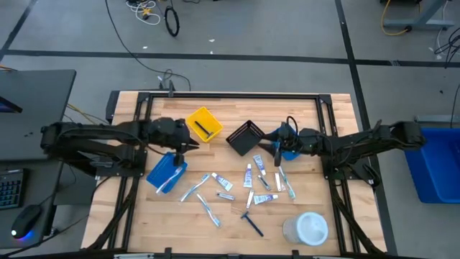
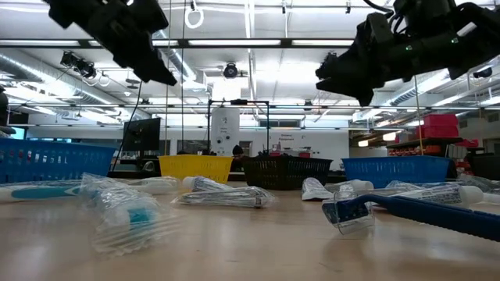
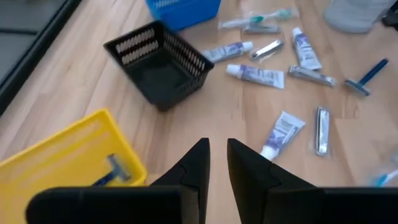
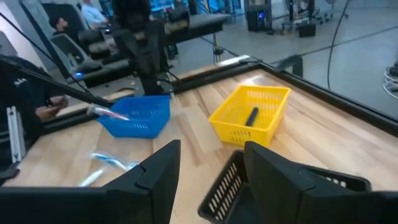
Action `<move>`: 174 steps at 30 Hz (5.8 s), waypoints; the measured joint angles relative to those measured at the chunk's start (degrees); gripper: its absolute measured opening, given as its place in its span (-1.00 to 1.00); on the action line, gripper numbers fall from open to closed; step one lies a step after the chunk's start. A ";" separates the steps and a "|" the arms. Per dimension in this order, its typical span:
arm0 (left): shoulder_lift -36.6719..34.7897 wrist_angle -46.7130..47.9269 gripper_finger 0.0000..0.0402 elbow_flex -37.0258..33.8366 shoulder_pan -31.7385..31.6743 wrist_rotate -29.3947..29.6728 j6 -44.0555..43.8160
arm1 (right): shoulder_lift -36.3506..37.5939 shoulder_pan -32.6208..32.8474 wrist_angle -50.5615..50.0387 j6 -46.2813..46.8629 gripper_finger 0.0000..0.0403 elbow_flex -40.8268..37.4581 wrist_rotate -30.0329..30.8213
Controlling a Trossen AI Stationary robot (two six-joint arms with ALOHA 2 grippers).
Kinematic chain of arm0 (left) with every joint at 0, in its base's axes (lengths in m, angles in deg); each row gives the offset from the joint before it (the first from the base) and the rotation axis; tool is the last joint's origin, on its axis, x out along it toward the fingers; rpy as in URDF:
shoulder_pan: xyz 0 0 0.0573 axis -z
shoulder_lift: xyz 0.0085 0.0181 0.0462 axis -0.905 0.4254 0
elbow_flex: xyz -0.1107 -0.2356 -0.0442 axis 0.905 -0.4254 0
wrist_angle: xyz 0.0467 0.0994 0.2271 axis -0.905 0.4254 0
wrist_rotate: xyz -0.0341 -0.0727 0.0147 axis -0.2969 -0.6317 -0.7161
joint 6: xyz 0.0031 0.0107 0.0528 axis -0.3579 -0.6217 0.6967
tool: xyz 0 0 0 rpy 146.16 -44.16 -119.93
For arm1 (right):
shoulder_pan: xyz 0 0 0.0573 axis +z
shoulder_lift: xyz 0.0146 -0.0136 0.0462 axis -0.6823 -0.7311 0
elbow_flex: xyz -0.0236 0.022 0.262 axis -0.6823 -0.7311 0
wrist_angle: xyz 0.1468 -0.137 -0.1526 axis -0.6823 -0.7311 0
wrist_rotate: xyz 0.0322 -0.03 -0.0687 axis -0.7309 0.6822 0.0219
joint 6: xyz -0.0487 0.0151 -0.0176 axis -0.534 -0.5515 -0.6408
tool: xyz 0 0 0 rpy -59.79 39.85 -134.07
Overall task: Pick & Place Travel size toiletries
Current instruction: Put the white toothpaste into the black bin, then adjust the green toothbrush, then put the silver nail cutter into the right blue bin
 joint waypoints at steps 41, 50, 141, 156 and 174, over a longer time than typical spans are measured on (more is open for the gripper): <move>0.02 -13.35 -0.70 -6.52 0.39 0.62 -4.02 | -54.91 14.07 -26.54 4.08 0.27 46.03 1.96; 0.02 -13.29 -0.70 -6.52 0.42 0.62 -3.97 | -56.00 14.26 -26.69 3.12 -0.02 46.18 5.08; 0.04 -13.15 -0.69 -6.54 0.39 0.62 -1.07 | -29.25 17.59 -97.16 52.80 -0.08 33.93 -17.92; 0.04 -13.15 -0.69 -6.54 0.39 0.62 -1.88 | -29.21 17.70 -96.96 52.09 -0.09 33.19 -21.43; 0.04 -13.17 -0.69 -6.54 0.39 4.10 -1.24 | -29.21 17.37 -97.38 51.14 -0.24 36.22 -21.89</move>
